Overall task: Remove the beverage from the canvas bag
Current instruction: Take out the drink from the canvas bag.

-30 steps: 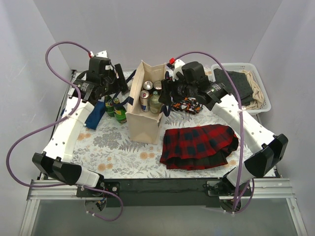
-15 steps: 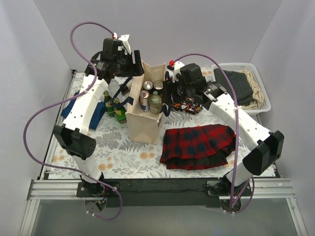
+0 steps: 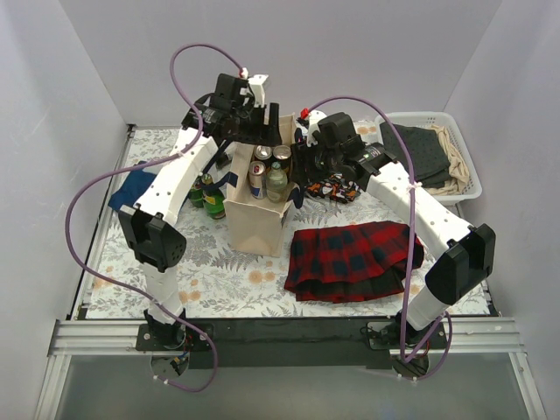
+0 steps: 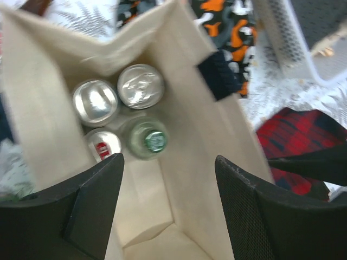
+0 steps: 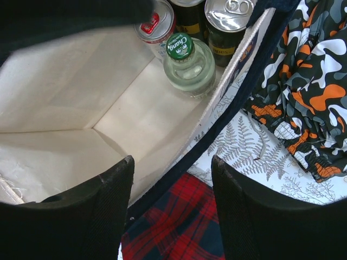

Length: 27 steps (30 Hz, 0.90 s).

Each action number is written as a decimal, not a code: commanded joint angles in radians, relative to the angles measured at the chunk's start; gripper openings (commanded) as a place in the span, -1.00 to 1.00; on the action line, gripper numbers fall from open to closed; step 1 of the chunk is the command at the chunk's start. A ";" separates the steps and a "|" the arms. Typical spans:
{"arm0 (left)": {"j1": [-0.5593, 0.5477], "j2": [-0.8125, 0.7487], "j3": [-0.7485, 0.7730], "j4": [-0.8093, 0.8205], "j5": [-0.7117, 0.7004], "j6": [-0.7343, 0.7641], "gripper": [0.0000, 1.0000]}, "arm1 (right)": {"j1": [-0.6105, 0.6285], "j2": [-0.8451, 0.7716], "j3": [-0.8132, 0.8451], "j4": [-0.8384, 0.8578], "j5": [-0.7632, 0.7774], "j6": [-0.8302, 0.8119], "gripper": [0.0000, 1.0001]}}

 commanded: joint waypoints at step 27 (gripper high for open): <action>-0.072 0.102 -0.131 0.066 -0.149 -0.023 0.36 | -0.005 -0.046 0.026 0.030 0.013 -0.011 0.35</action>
